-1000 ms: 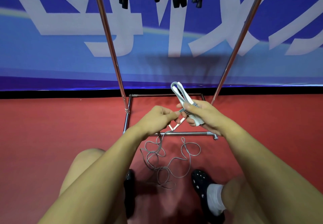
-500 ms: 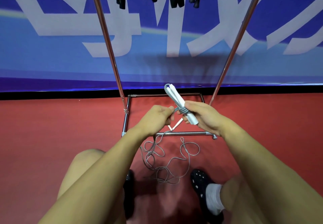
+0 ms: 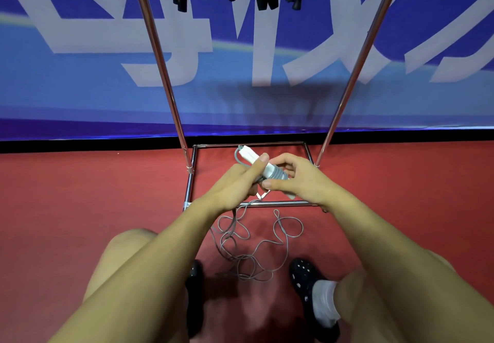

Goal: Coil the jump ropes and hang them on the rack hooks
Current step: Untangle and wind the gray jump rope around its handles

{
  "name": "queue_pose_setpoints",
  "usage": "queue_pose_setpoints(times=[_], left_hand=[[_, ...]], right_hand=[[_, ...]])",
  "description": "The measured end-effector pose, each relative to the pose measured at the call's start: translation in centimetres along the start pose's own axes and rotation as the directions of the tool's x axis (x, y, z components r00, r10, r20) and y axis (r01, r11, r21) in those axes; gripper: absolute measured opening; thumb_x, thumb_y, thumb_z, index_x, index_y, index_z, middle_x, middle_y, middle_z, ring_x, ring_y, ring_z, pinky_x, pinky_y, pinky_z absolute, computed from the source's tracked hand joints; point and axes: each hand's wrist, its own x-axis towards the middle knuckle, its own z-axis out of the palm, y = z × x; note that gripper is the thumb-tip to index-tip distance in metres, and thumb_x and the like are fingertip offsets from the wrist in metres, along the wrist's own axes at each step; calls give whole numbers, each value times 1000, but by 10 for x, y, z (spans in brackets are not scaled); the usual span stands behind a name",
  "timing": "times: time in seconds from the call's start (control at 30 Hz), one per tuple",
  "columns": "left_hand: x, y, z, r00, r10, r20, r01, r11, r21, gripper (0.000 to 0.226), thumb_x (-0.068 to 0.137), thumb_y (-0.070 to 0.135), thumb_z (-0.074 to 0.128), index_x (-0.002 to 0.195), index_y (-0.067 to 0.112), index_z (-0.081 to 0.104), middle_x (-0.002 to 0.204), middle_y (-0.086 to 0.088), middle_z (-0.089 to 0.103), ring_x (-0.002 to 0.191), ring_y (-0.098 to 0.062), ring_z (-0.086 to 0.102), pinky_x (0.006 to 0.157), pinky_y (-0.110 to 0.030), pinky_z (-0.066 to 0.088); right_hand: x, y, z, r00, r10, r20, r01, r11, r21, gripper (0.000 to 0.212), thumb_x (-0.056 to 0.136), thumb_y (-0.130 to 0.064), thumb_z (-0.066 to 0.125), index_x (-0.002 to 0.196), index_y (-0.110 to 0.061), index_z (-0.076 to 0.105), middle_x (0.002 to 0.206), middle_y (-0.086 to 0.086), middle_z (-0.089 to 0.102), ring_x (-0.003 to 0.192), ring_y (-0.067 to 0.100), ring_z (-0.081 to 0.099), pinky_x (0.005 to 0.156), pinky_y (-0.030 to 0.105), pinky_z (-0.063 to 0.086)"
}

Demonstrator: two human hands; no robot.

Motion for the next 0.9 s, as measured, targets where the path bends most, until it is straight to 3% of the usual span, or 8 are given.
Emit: queue_pose_setpoints(times=[0.1, 0.23, 0.33, 0.47, 0.6, 0.7, 0.77, 0.9], left_hand=[[-2, 0, 1, 1000, 23, 11, -22, 999, -37, 65, 103, 63, 35, 48, 29, 41, 54, 8, 31, 53, -14, 20, 53, -33, 18], [-7, 1, 3, 995, 92, 42, -90, 995, -48, 63, 103, 59, 34, 48, 29, 39, 54, 6, 31, 54, -13, 23, 53, -29, 21], [-7, 0, 2, 992, 107, 72, -101, 992, -75, 58, 103, 61, 33, 56, 27, 34, 60, -2, 28, 55, -14, 22, 53, -29, 21], [-4, 0, 3, 996, 52, 76, -41, 990, -134, 60, 100, 69, 34, 60, 24, 39, 62, -4, 26, 55, -19, 28, 53, -29, 30], [-1, -1, 1, 993, -35, 115, 51, 989, -138, 78, 92, 81, 34, 76, 8, 56, 58, -5, 42, 60, -25, 59, 74, -38, 53], [0, -1, 0, 991, -65, 113, 78, 991, -112, 86, 91, 83, 32, 80, 4, 65, 59, -11, 54, 73, -30, 71, 91, -51, 56], [0, 1, 0, 990, -75, 115, 86, 992, -93, 85, 91, 80, 29, 76, 5, 65, 59, -14, 53, 79, -33, 74, 95, -50, 54], [2, -2, 3, 986, -97, 133, 111, 988, -107, 65, 101, 66, 36, 75, 11, 60, 57, -7, 51, 61, -24, 63, 73, -35, 49]], right_hand=[[-2, -1, 0, 996, 46, 72, -53, 993, 105, 41, 83, -10, 84, 116, -9, 61, 105, 13, 75, 93, 19, 68, 80, 26, 53], [-9, -3, 2, 932, 88, 352, -211, 921, 328, 39, 94, -4, 70, 130, -12, 59, 120, 10, 72, 112, 26, 67, 99, 42, 55], [-15, -13, 0, 886, 113, 450, -261, 923, 283, 37, 100, -4, 61, 133, -22, 57, 125, 7, 73, 107, 37, 72, 90, 42, 61], [-17, -25, -8, 934, 118, 338, -172, 976, 136, 35, 97, -15, 68, 129, -27, 59, 104, 9, 78, 71, 33, 76, 62, 36, 63], [-14, -22, -7, 968, 16, 250, -44, 994, 105, 28, 98, -16, 66, 124, -23, 60, 64, -4, 66, 41, 13, 54, 42, 24, 43], [-8, -12, -5, 985, 7, 175, -36, 986, 165, 17, 97, -22, 70, 113, -17, 64, 58, -1, 51, 46, 16, 38, 42, 25, 32], [-5, -9, -6, 995, 26, 96, -46, 975, 217, 30, 94, -30, 73, 113, -8, 65, 64, 5, 44, 53, 18, 34, 41, 24, 29], [-4, -11, -10, 998, 56, -26, -45, 950, 308, 52, 84, -49, 66, 109, -4, 63, 57, -2, 43, 43, 11, 33, 40, 21, 25]])
